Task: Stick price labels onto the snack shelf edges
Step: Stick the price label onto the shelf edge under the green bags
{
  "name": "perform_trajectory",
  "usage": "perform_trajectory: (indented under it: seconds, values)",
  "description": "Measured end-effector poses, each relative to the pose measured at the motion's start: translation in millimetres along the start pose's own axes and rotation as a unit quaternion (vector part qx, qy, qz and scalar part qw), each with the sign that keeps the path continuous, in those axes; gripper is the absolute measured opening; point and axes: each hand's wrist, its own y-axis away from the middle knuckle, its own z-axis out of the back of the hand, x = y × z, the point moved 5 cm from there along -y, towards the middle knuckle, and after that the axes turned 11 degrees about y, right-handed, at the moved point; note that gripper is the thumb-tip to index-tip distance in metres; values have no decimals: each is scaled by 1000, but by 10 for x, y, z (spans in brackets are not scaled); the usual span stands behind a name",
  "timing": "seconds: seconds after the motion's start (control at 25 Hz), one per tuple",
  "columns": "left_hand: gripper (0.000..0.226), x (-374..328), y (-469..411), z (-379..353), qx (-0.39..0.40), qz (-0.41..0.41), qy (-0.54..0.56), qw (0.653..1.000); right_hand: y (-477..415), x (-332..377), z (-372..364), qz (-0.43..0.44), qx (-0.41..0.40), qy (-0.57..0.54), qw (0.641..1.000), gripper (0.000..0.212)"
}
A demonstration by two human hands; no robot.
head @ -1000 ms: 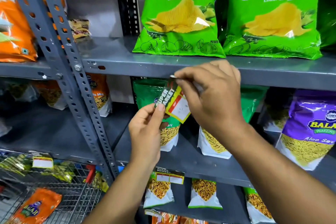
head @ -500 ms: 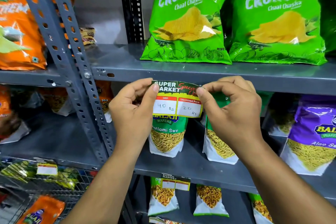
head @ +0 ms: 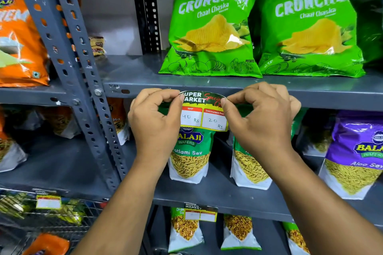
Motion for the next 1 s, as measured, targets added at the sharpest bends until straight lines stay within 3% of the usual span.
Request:
perform_trajectory:
  seconds: [0.52,0.6,0.68,0.8,0.88,1.0]
  values:
    - [17,70,-67,-55,-4,5,16,1000,-67,-50,-58,-20,-25,68,997,22]
    - [39,83,-104,0,-29,39,-14,999,-141,-125,-23,-69,-25,98,992,42]
    - [78,79,-231,88,-44,69,-111,990,-235,-205,10,-120,-11,119,986,70]
    - [134,28,-534,113,48,64,-248,966,-361,-276,-7,-149,55,172,972,106]
    - [146,-61,-711,52,118,39,-271,955,-439,-239,17,-153,92,171,969,121]
    - [144,-153,-716,-2,186,12,-257,948,-384,-132,110,-104,86,173,976,118]
